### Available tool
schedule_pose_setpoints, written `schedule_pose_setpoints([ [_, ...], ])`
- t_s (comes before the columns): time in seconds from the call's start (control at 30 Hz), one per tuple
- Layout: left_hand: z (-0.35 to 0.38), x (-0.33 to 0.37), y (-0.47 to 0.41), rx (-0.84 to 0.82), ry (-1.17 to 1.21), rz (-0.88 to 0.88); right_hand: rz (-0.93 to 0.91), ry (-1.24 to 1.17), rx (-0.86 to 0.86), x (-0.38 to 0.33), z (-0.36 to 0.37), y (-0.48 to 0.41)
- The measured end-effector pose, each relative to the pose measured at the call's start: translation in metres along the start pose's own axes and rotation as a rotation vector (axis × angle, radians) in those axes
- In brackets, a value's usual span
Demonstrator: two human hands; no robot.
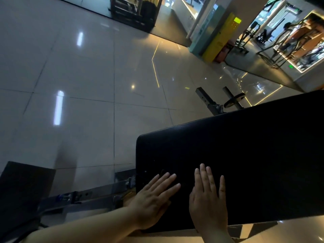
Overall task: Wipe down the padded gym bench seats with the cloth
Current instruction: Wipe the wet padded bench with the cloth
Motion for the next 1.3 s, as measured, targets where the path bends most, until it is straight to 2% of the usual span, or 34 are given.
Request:
schedule_pose_setpoints([
  [0.1,-0.008,-0.024,-0.017,0.025,-0.091,-0.012,-0.010,0.014,-0.005,-0.004,0.001,-0.002],
  [0.2,-0.011,-0.025,-0.037,0.124,-0.029,-0.248,-0.025,0.021,-0.038,-0.009,0.001,-0.007],
  [0.27,-0.010,-0.011,-0.039,0.150,0.060,-0.336,-0.034,0.012,-0.050,-0.013,0.002,-0.014],
  [0.3,-0.010,-0.001,-0.036,0.141,0.110,-0.328,-0.042,0.006,-0.053,-0.015,0.003,-0.017],
  [0.37,-0.008,0.011,-0.022,0.080,0.147,-0.203,-0.057,-0.008,-0.051,-0.018,0.005,-0.023],
  [0.47,-0.008,-0.012,-0.009,-0.003,0.035,-0.013,-0.070,-0.007,-0.054,-0.020,0.006,-0.023],
  [0.53,-0.012,-0.045,-0.017,0.035,-0.082,0.011,-0.068,-0.003,-0.055,-0.022,0.005,-0.024],
  [0.6,-0.022,-0.074,-0.036,0.097,-0.030,-0.138,-0.052,-0.006,-0.060,-0.023,0.005,-0.026],
  [0.67,-0.035,-0.089,-0.055,0.185,0.163,-0.320,-0.048,-0.009,-0.063,-0.024,0.005,-0.027],
  [0.73,-0.039,-0.082,-0.065,0.216,0.283,-0.361,-0.063,-0.001,-0.052,-0.024,0.005,-0.026],
  [0.9,-0.018,-0.032,-0.026,0.066,0.168,-0.071,-0.065,0.023,-0.040,-0.023,0.009,-0.027],
  [1.03,-0.019,-0.070,-0.027,-0.034,0.003,0.100,-0.065,0.029,-0.059,-0.025,0.008,-0.028],
  [1.17,-0.040,-0.108,-0.050,-0.018,-0.093,0.206,-0.058,0.028,-0.069,-0.025,0.008,-0.028],
  [1.23,-0.048,-0.125,-0.067,0.072,-0.025,0.128,-0.053,0.021,-0.068,-0.025,0.006,-0.028],
  [1.3,-0.058,-0.135,-0.090,0.233,0.167,-0.126,-0.045,0.017,-0.068,-0.025,0.004,-0.029],
])
Point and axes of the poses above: each hand's wrist, its own y-axis away from the middle knuckle, its own z-axis out of the palm, x = y × z, the point moved 1 cm from there along -y, towards the middle knuckle, and after that the axes turned 4 degrees about y, right-handed, at the moved point
